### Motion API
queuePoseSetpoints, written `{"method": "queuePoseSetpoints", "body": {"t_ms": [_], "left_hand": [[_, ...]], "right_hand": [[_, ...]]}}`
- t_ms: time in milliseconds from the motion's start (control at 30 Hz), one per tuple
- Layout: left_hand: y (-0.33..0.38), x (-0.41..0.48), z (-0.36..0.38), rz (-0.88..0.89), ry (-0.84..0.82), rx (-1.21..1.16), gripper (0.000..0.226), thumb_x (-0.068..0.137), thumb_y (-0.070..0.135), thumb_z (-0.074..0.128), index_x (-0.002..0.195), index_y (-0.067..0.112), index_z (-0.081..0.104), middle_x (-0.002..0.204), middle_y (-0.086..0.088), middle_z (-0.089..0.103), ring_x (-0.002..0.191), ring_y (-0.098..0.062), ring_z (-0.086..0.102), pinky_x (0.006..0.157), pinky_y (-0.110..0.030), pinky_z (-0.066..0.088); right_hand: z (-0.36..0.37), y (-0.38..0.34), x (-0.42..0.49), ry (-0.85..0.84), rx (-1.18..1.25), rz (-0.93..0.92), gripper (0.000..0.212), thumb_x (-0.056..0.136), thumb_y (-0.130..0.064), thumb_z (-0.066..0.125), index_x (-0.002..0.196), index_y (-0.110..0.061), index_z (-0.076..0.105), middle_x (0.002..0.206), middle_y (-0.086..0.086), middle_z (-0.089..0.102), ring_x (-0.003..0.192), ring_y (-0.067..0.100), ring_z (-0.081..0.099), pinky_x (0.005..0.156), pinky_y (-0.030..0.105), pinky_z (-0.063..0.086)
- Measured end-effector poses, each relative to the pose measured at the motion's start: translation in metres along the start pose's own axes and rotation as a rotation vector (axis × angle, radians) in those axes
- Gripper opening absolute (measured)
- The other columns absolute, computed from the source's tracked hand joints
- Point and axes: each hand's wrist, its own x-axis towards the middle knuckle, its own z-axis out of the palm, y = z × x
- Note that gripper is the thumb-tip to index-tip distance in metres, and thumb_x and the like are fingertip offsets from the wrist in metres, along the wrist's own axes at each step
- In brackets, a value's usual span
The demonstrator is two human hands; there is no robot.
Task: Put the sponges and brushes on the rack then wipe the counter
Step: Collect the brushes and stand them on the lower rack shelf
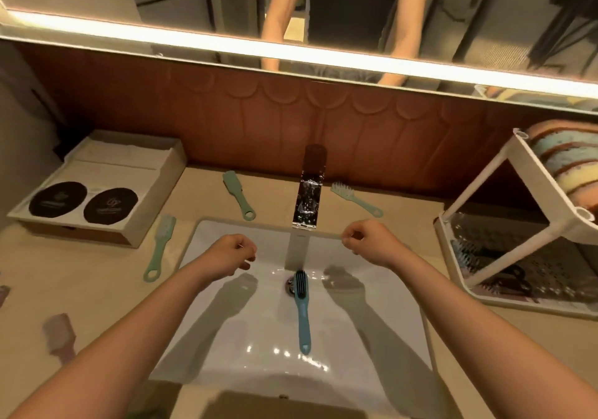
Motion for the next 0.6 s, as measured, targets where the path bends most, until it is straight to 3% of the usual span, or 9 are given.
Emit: {"method": "queuePoseSetpoints", "body": {"t_ms": [167, 333, 467, 600], "left_hand": [[-0.001, 0.048, -0.019, -0.079, 0.143, -0.125, 0.012, 0.095, 0.020, 0.049, 0.093, 0.011, 0.057, 0.095, -0.007, 0.059, 0.075, -0.016, 0.057, 0.062, -0.026, 0.038], [0.000, 0.094, -0.029, -0.095, 0.270, -0.084, 0.011, 0.091, 0.014, 0.054, 0.081, 0.011, 0.058, 0.084, -0.009, 0.060, 0.085, -0.027, 0.057, 0.068, -0.029, 0.041], [0.002, 0.131, -0.039, -0.135, 0.405, 0.017, 0.011, 0.088, 0.019, 0.059, 0.088, 0.008, 0.060, 0.102, -0.015, 0.065, 0.100, -0.033, 0.058, 0.083, -0.034, 0.045], [0.002, 0.154, -0.047, -0.213, 0.452, 0.195, 0.029, 0.086, 0.033, 0.061, 0.097, 0.007, 0.056, 0.108, -0.016, 0.064, 0.102, -0.034, 0.058, 0.081, -0.035, 0.046]], "right_hand": [[-0.002, 0.010, 0.063, 0.066, 0.044, 0.113, 0.012, 0.088, -0.021, 0.060, 0.086, -0.012, 0.068, 0.091, 0.004, 0.068, 0.088, 0.021, 0.060, 0.081, 0.037, 0.050], [-0.005, 0.023, 0.115, 0.137, -0.035, 0.258, 0.028, 0.087, -0.034, 0.061, 0.110, -0.018, 0.062, 0.109, 0.005, 0.062, 0.101, 0.025, 0.057, 0.080, 0.032, 0.047], [-0.004, 0.032, 0.150, 0.138, -0.181, 0.281, 0.030, 0.087, -0.033, 0.061, 0.114, -0.021, 0.060, 0.116, 0.008, 0.062, 0.105, 0.031, 0.058, 0.086, 0.039, 0.050], [-0.003, 0.035, 0.168, 0.204, -0.272, 0.231, 0.038, 0.086, -0.030, 0.062, 0.121, -0.016, 0.053, 0.122, 0.013, 0.054, 0.112, 0.035, 0.055, 0.089, 0.042, 0.048]]}}
